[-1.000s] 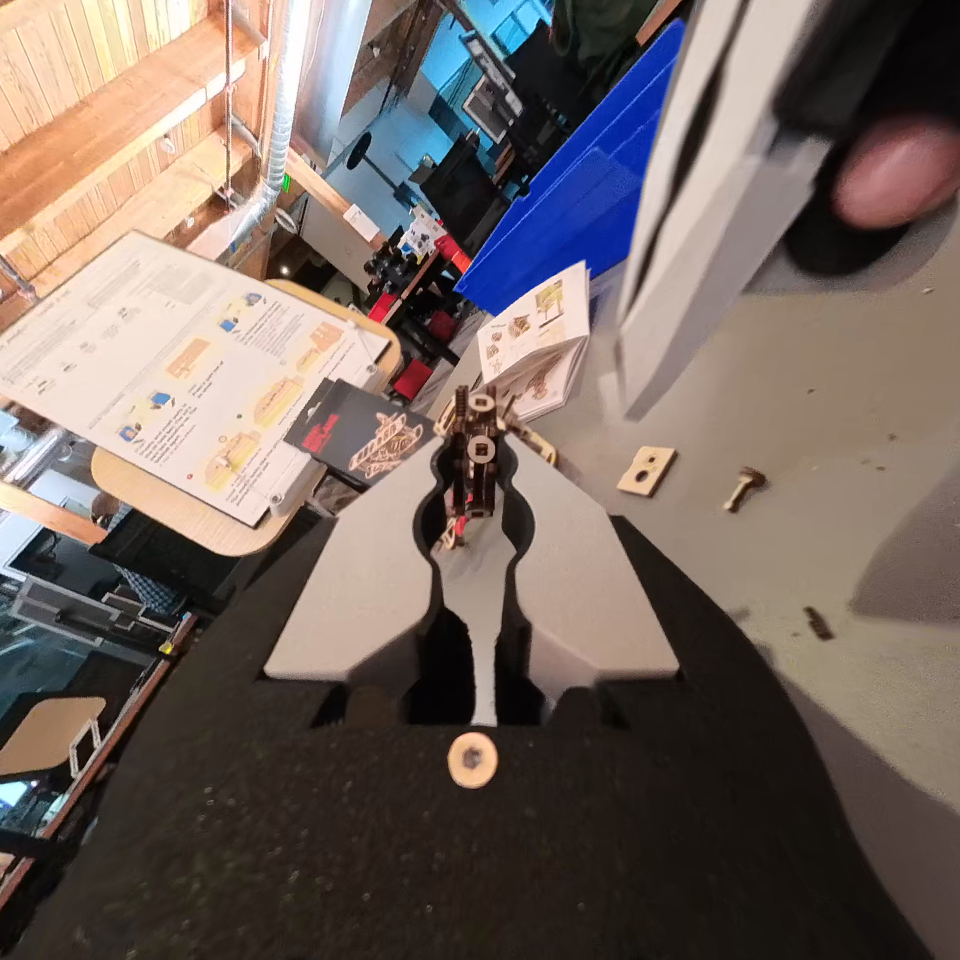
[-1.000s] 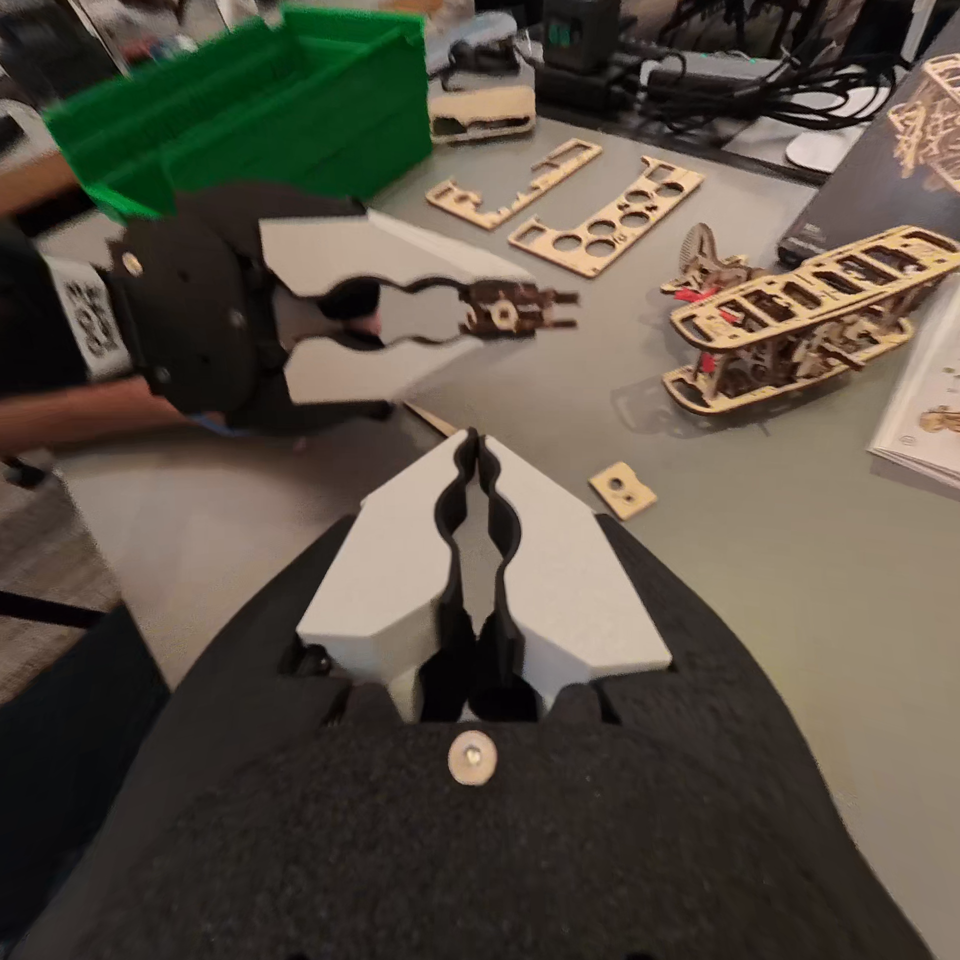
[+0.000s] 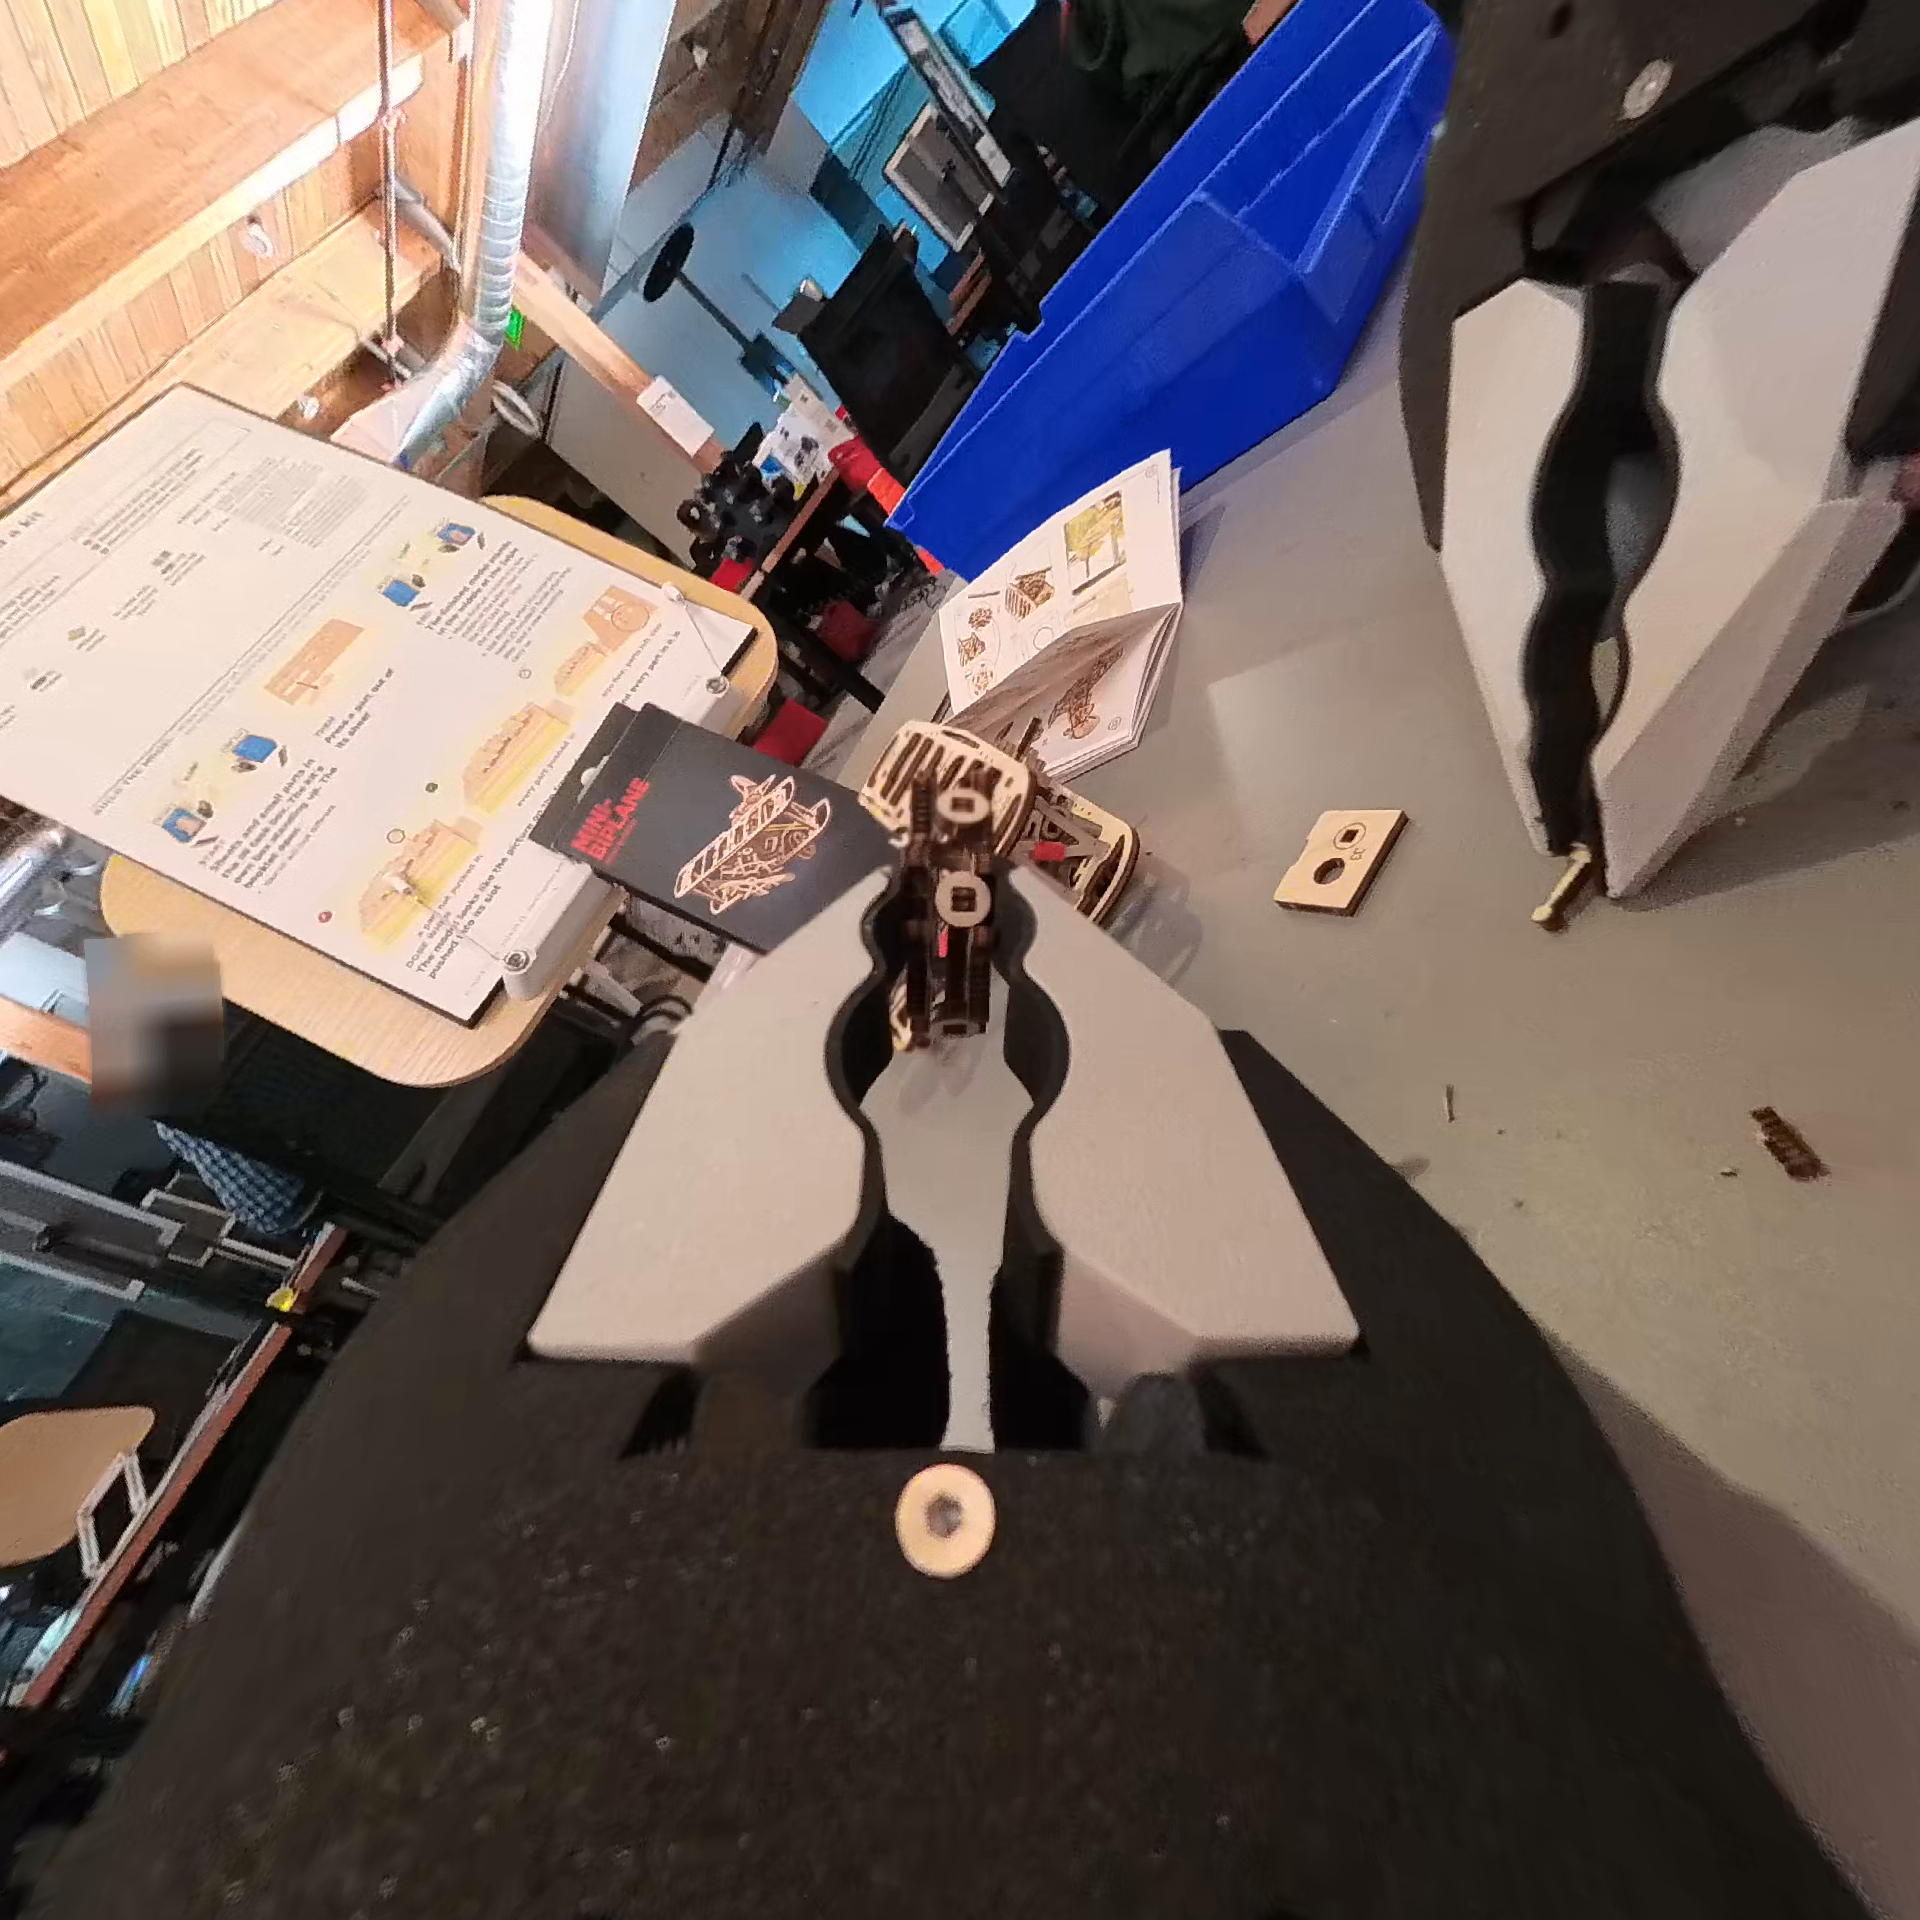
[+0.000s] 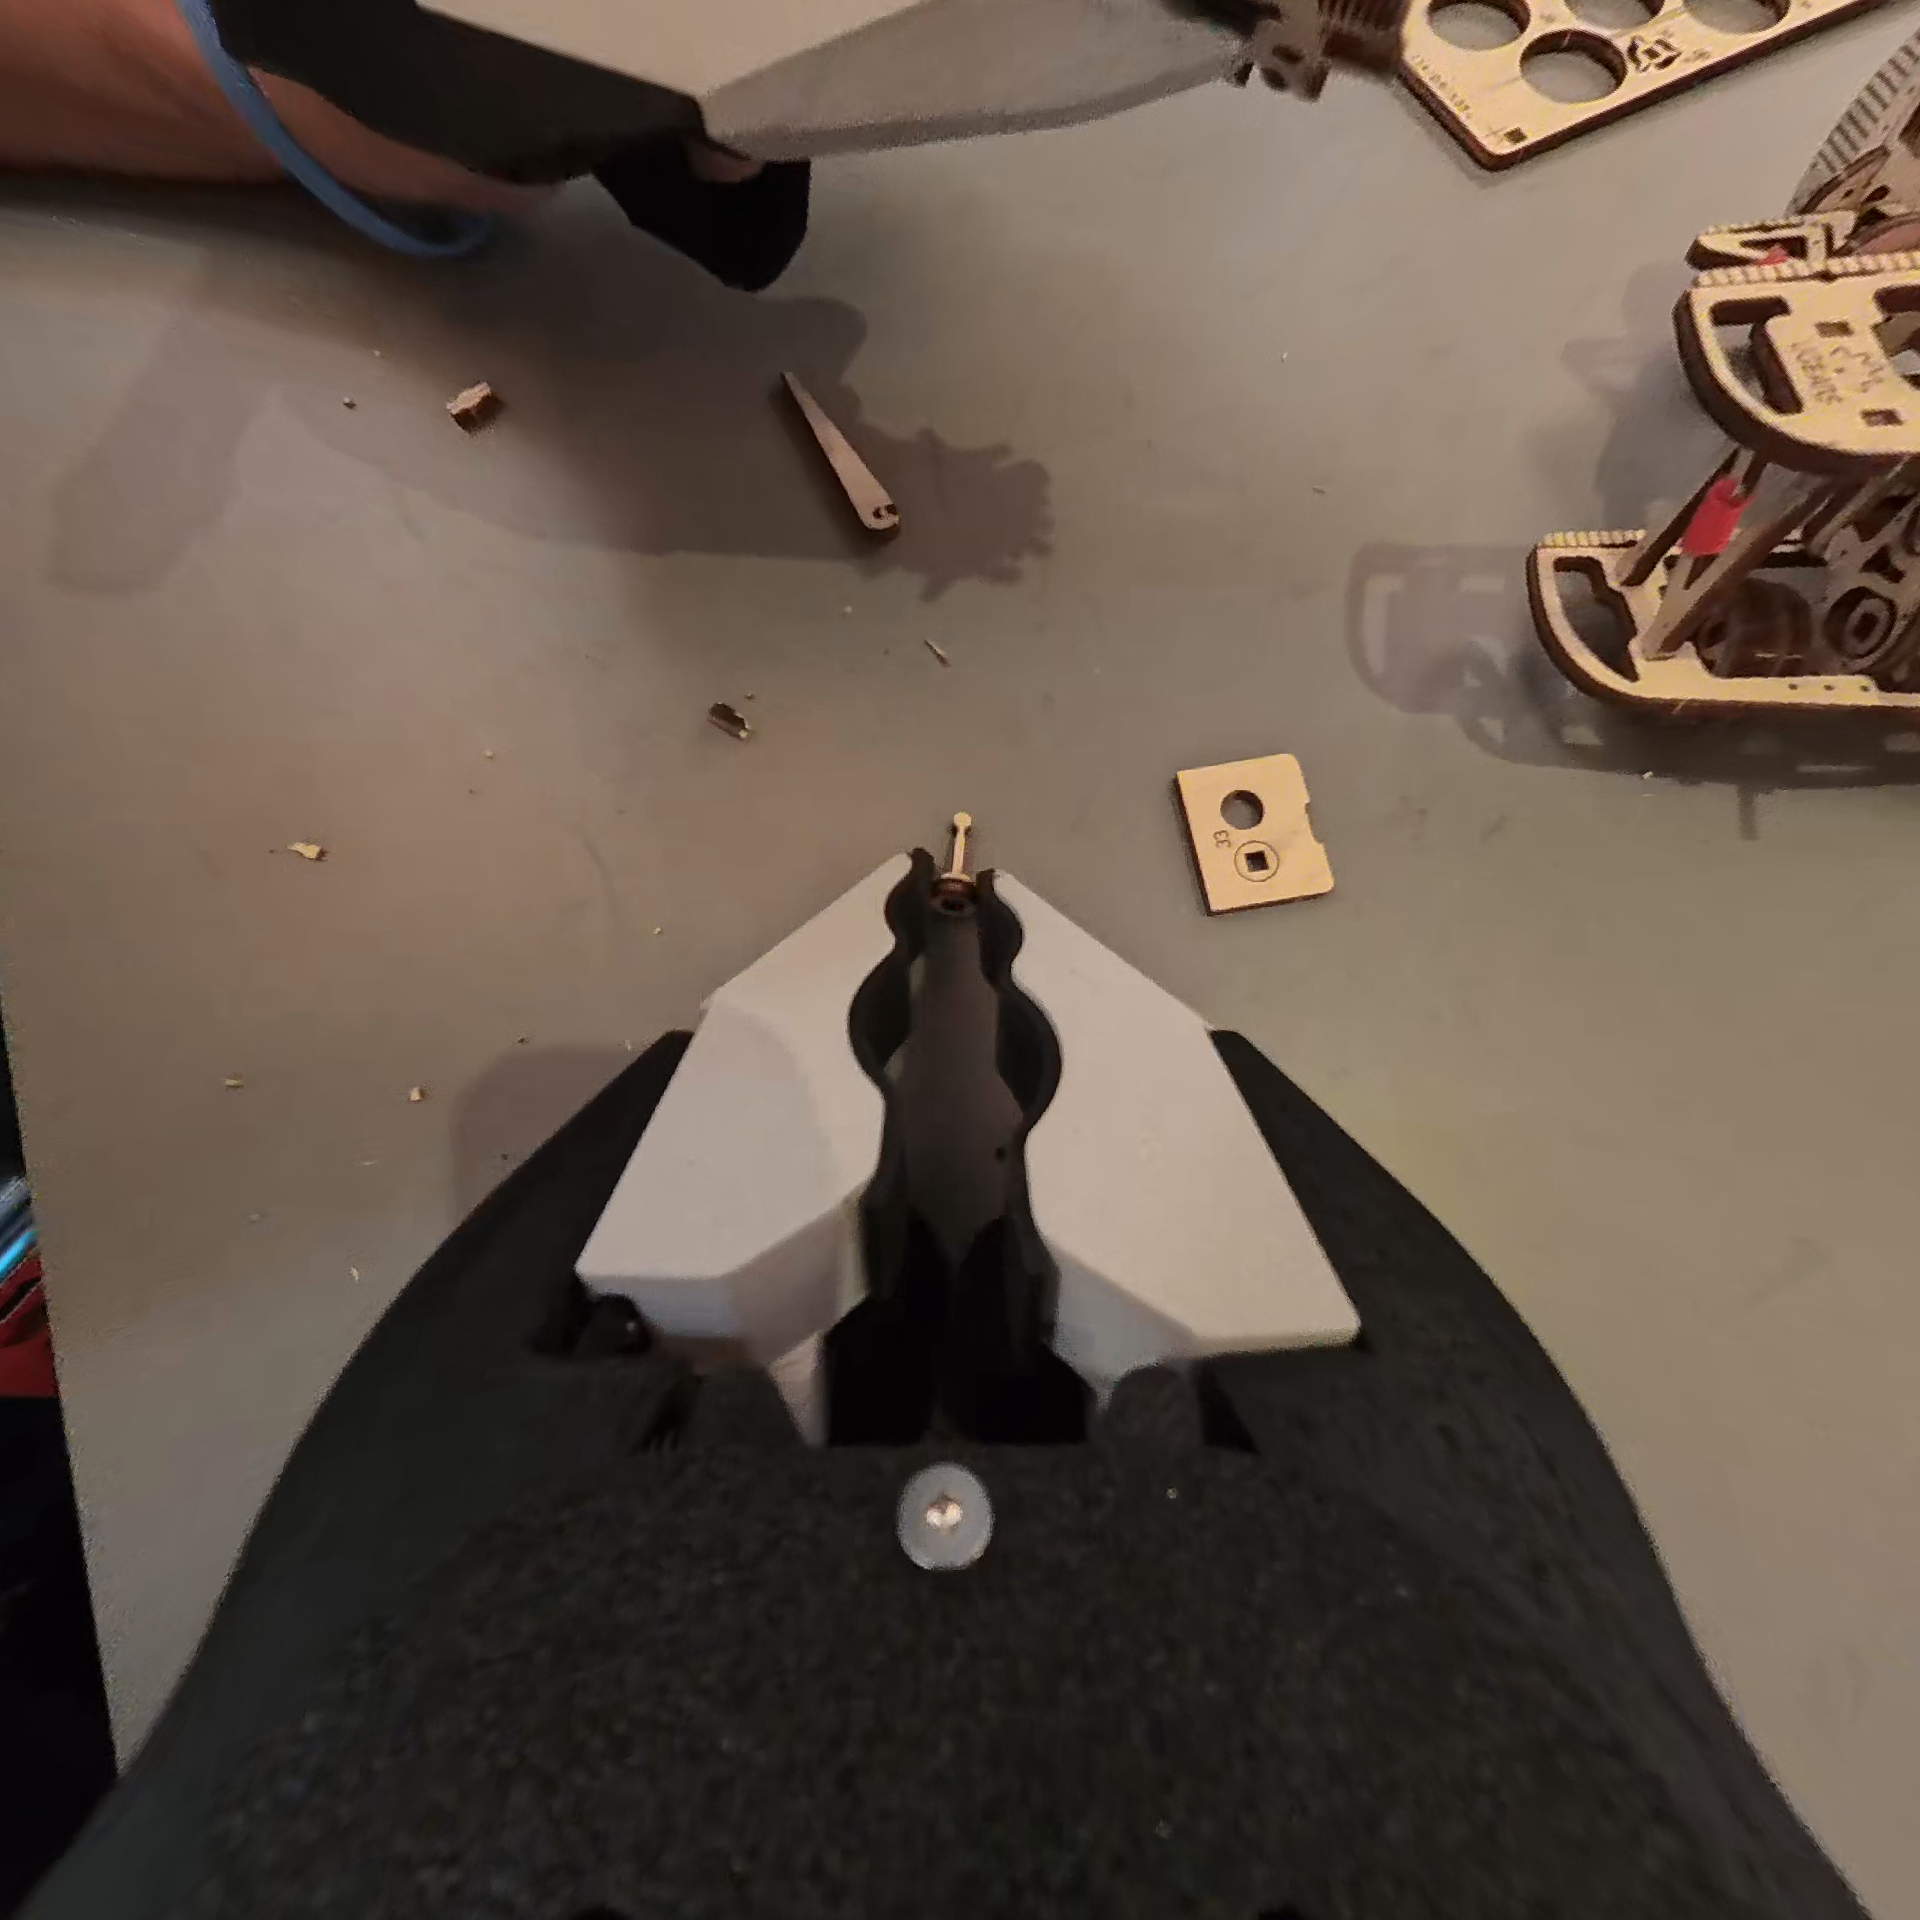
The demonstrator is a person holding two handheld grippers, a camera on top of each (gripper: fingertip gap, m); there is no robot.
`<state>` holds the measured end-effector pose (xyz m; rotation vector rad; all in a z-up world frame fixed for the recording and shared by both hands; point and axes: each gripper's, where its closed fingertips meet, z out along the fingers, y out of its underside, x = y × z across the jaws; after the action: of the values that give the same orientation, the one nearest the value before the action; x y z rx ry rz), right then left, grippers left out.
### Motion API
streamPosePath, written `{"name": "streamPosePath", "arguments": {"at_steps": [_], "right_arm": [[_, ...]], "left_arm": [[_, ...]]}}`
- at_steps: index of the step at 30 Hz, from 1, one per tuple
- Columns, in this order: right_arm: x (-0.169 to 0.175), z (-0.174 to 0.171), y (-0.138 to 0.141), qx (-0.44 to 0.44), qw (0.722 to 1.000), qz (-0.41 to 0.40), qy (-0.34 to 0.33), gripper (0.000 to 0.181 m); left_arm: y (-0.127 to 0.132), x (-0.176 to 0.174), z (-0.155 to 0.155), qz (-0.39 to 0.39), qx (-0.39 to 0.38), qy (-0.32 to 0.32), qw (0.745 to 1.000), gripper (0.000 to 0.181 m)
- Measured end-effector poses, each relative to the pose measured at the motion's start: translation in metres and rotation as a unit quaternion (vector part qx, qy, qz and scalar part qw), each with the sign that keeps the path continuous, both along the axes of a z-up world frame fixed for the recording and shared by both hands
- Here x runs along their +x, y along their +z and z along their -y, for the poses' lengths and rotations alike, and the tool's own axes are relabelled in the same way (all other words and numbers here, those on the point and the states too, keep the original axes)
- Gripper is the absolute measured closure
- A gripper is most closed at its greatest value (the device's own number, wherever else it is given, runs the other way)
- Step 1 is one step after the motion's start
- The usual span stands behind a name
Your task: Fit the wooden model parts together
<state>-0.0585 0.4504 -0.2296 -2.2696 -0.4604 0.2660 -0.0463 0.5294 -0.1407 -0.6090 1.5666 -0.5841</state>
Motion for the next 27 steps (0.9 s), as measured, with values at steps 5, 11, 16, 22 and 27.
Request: {"name": "streamPosePath", "arguments": {"at_steps": [5, 11, 16, 22, 27], "right_arm": [[0.000, 0.004, 0.025, 0.021, 1.000, -0.018, -0.006, 0.175], [-0.001, 0.002, 0.110, 0.040, 0.996, -0.081, 0.005, 0.174], [-0.006, -0.006, 0.129, -0.010, 0.997, -0.080, 0.023, 0.174], [-0.012, -0.020, 0.136, -0.034, 0.998, -0.058, 0.018, 0.174], [-0.014, -0.021, 0.135, -0.053, 0.995, -0.079, 0.016, 0.174]], "left_arm": [[0.009, -0.005, 0.015, 0.032, -0.008, -0.061, 0.998, 0.169], [0.018, -0.011, 0.027, 0.056, -0.015, -0.092, 0.994, 0.169], [0.027, -0.019, 0.043, 0.083, -0.007, -0.126, 0.989, 0.169], [0.032, -0.021, 0.044, 0.071, -0.088, -0.150, 0.982, 0.169], [0.033, -0.022, 0.045, 0.068, -0.098, -0.156, 0.981, 0.169]]}}
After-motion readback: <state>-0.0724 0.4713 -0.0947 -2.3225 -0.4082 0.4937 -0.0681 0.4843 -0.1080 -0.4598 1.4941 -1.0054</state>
